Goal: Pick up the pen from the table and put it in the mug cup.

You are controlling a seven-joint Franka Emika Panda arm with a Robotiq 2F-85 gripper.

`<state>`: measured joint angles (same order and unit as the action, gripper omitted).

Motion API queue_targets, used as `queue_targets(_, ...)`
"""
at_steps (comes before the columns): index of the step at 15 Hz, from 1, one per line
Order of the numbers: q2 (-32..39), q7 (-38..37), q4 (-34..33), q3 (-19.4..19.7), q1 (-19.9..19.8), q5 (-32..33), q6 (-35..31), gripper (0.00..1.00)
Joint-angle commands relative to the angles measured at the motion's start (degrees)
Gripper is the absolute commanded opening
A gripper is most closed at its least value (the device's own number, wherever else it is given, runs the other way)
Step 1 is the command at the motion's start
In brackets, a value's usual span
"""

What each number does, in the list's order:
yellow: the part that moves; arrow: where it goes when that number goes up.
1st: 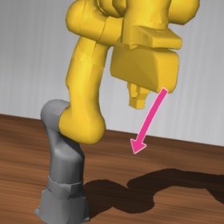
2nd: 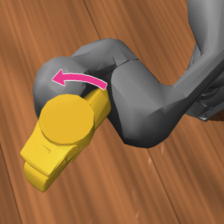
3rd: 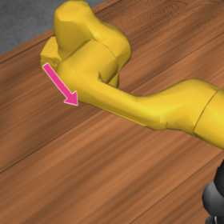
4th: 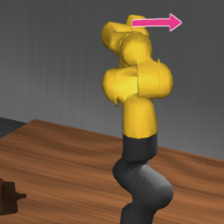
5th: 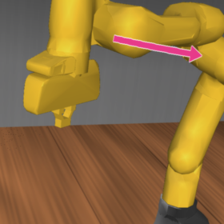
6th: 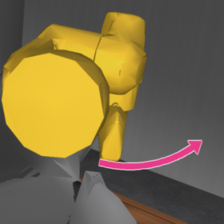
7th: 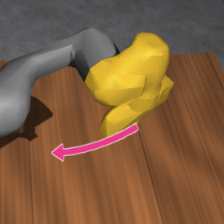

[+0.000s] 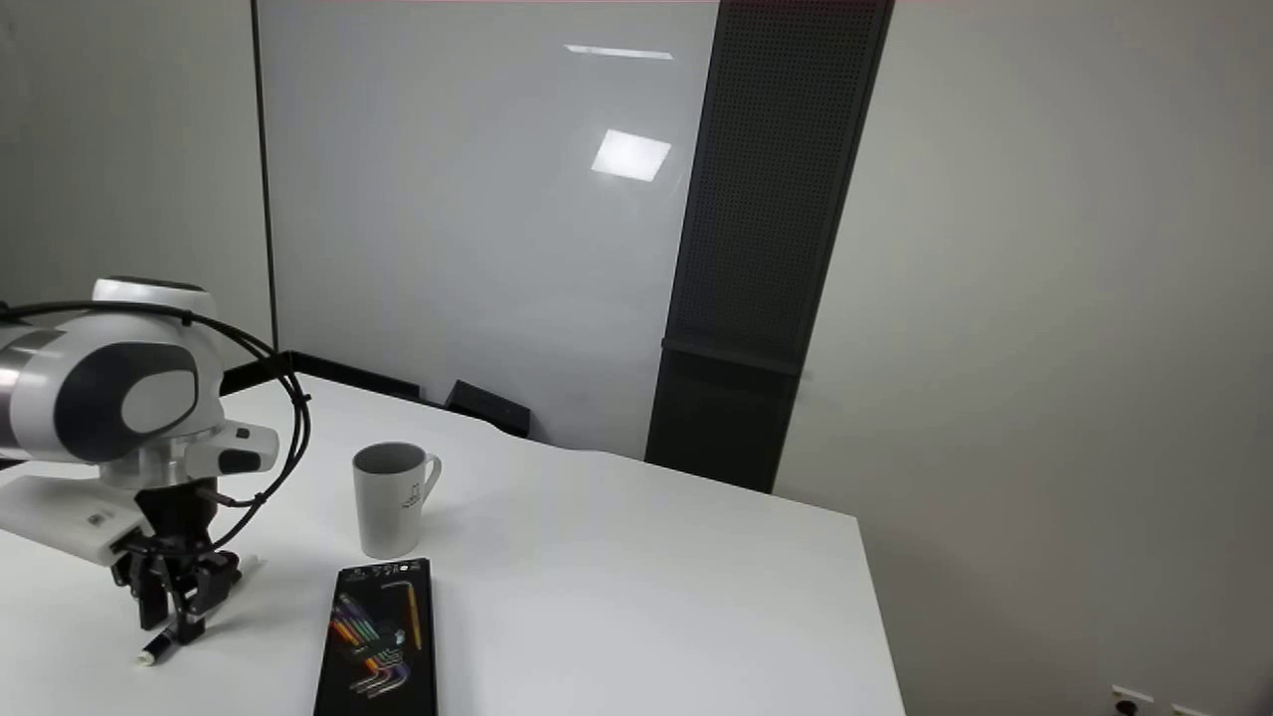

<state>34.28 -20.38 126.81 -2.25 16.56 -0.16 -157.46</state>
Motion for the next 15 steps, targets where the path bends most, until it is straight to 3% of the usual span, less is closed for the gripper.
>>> queue_targets(1, -0.1, -0.1, -0.1, 0.7, 0.0, -1.0, 0.3, 0.26)
queue_targets(5, -0.2, -1.4, -1.1, 2.0, 0.6, -1.0, 2.7, 0.04)
queue_targets(11, -3.4, -1.9, -4.9, 4.4, -0.1, 0.1, 12.5, 0.07)
queue_targets(15, -6.5, -3.0, -9.3, 3.4, -1.0, -1.1, 23.0, 0.07)
